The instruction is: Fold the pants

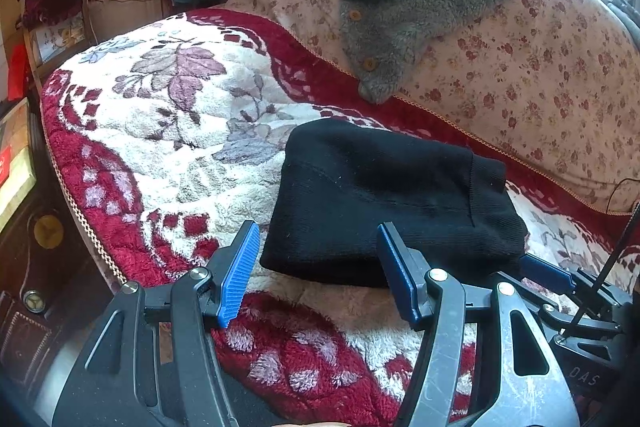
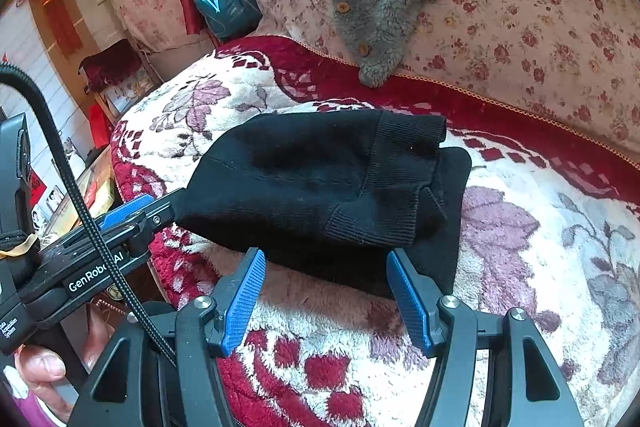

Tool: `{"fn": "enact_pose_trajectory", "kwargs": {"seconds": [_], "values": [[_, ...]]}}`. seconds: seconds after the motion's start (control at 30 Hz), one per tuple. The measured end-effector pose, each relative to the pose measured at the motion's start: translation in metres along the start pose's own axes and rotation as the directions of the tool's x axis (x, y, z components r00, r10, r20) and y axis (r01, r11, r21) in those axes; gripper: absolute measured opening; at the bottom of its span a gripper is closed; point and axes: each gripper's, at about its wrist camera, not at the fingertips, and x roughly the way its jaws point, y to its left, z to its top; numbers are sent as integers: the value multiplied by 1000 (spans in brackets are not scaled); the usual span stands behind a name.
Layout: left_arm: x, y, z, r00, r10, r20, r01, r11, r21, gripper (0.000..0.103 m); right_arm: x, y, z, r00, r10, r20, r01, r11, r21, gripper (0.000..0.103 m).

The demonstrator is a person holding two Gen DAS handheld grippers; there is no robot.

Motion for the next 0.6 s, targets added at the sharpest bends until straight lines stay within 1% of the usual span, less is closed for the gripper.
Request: {"fn": "enact_pose_trajectory", "kwargs": {"seconds": [0.17,0.37,0.47,0.6], "values": [[1,-4,2,1000,0,10,0,1000,8,61,2,-3,1,1000,6,1,-6,1000,7,61],[-7,-21,2,998,-3,63,0,998,57,61,-2,-9,-2,1000,14,10,-14,1000,28,61],[-10,-36,2,998,-23,60,17,996,91,61,-12,-19,-5,1000,7,26,-9,999,48,61],[-10,-60,4,997,-70,24,67,993,100,61,-37,-41,-10,998,-20,61,15,996,85,61]]}}
